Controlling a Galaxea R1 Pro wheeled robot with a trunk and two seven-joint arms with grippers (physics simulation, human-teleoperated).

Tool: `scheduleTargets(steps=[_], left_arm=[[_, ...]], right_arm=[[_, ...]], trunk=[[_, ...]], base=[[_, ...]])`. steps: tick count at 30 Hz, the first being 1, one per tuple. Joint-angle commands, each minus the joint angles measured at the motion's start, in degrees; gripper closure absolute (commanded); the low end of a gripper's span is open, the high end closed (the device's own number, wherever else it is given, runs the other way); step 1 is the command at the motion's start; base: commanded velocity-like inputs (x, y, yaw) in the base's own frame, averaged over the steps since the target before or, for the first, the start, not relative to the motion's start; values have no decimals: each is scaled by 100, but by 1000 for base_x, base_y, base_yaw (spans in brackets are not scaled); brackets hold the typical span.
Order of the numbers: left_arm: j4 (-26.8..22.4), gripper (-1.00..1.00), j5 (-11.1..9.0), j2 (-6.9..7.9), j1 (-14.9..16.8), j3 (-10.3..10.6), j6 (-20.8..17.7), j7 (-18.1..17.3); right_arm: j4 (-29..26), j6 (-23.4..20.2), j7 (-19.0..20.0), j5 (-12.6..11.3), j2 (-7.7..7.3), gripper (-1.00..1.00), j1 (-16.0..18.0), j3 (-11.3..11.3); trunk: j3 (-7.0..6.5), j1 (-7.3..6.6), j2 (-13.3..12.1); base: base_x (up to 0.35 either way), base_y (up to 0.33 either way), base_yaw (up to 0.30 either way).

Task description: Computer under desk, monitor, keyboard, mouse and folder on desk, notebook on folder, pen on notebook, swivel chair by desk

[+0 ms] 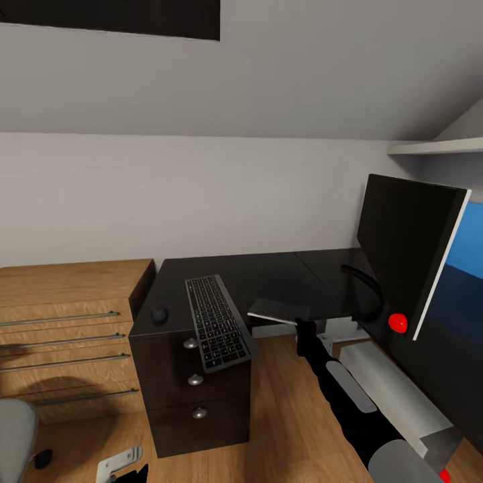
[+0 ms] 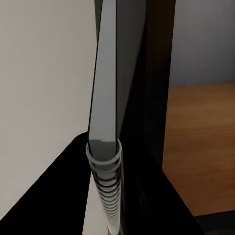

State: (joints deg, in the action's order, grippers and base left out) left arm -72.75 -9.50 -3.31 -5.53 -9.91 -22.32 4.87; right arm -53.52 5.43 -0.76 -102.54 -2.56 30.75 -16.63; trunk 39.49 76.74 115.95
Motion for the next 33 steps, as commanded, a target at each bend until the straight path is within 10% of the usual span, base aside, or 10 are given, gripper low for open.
scheduleTargets(steps=[1, 33], left_arm=[[-12, -100, -61, -3, 0, -2, -31, 31], [164, -100, -43, 6, 3, -2, -36, 52]], right_arm=[[237, 55, -30, -118, -8, 100, 2, -51], [228, 55, -30, -109, -8, 100, 2, -60]], trunk=[[6, 0, 2], [6, 0, 2]], base=[[0, 0, 0], [44, 0, 0]])
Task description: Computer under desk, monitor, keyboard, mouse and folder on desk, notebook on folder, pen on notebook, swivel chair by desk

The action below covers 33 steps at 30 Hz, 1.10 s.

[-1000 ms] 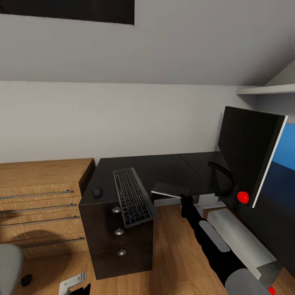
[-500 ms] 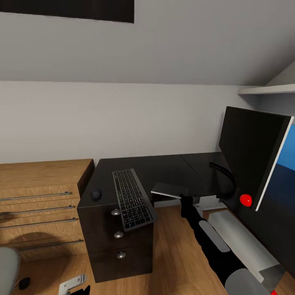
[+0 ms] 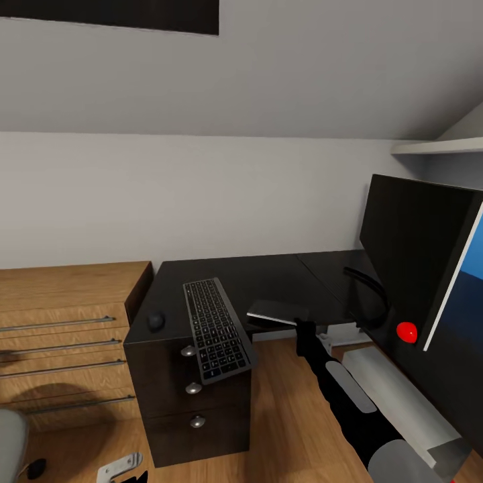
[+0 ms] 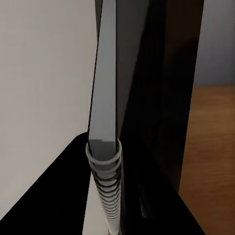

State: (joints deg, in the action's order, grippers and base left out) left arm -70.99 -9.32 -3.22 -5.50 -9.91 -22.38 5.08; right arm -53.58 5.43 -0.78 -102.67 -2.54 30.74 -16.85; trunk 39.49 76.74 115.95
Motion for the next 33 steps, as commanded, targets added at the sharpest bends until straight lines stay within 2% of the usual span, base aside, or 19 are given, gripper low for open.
scheduleTargets(steps=[1, 14, 15, 33], left_arm=[[-12, -100, -61, -3, 1, -2, -29, 31], [-12, -100, -61, -1, 0, -2, -29, 29], [-12, -100, -61, -1, -1, -2, -29, 28], [-12, -100, -61, 4, 0, -10, -29, 36]], right_arm=[[234, 54, -27, -95, -9, 100, 2, -37], [234, 63, -36, -92, -9, 100, 2, -45], [230, 63, -36, -83, -9, -100, 2, -52], [226, 63, -18, -77, -9, -100, 2, -55]], trunk=[[6, 0, 2], [6, 0, 2], [6, 0, 2], [6, 0, 2]], base=[[0, 0, 0], [0, 0, 0], [0, 0, 0], [0, 0, 0]])
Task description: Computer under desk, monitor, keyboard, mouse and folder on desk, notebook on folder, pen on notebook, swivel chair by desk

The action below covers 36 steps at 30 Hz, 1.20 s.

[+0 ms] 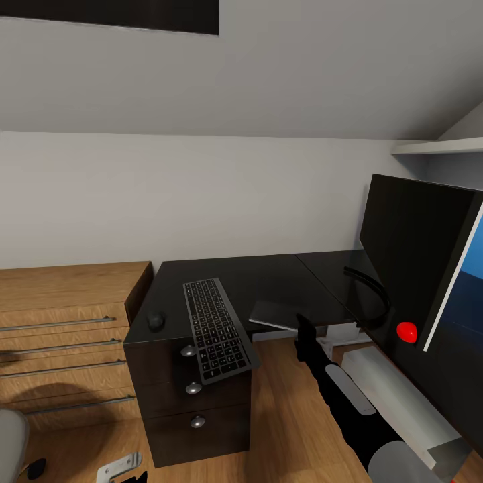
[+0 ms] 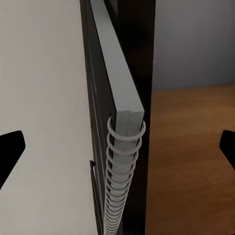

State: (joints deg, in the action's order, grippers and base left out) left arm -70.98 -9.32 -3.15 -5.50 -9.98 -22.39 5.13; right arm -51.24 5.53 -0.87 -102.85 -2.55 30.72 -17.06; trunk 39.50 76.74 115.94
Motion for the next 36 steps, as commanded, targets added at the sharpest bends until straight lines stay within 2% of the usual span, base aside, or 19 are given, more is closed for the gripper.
scheduleTargets(steps=[1, 6, 18, 36], left_arm=[[-12, -100, -61, -3, 1, -3, -29, 30], [-6, -100, -61, -2, -2, -4, -29, 29], [4, -100, -61, -1, 0, -2, -29, 32], [5, -100, -61, -1, -2, 0, -29, 32]], right_arm=[[-9, 53, -9, -60, -9, -100, 5, -34], [-9, 51, -9, -60, -9, -100, 5, -34], [-9, 50, -9, -60, -9, -100, 5, -34], [-9, 52, -9, -60, -9, -100, 5, -35]], trunk=[[5, 0, 3], [5, 0, 3], [5, 0, 3], [5, 0, 3]], base=[[0, 0, 0], [-25, 0, 0], [-198, 0, 0], [-31, 0, 0]])
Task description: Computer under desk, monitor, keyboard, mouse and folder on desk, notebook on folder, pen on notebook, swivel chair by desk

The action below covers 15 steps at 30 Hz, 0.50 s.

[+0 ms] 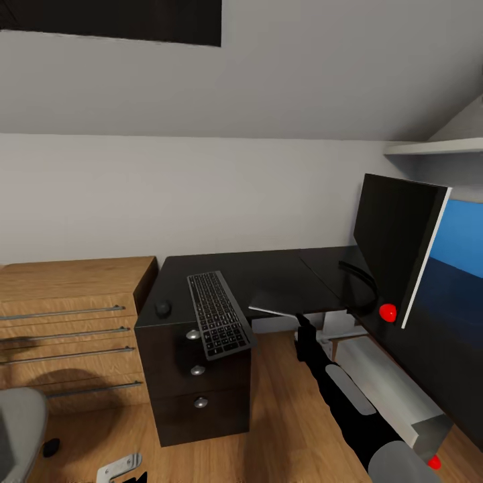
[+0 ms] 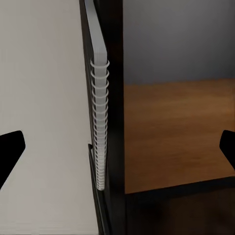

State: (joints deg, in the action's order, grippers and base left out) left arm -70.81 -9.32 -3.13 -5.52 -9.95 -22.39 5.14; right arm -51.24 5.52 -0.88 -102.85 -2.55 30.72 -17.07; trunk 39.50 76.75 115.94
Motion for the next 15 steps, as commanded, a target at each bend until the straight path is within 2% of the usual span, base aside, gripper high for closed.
scheduleTargets(steps=[1, 11, 15], left_arm=[[-12, -100, -61, -3, -1, -4, -29, 31], [96, -100, -61, -3, 2, -6, -23, 56], [124, -100, -61, -3, 0, -11, -18, 68]], right_arm=[[-8, 54, -9, -60, -9, -100, 5, -35], [-1, 61, -6, -56, -2, -100, 5, -41], [10, 68, -7, -43, -1, -100, 5, -42]], trunk=[[5, -2, 3], [5, -2, 3], [5, -2, 3]], base=[[-159, 0, 0], [-276, 0, 0], [-136, 0, 0]])
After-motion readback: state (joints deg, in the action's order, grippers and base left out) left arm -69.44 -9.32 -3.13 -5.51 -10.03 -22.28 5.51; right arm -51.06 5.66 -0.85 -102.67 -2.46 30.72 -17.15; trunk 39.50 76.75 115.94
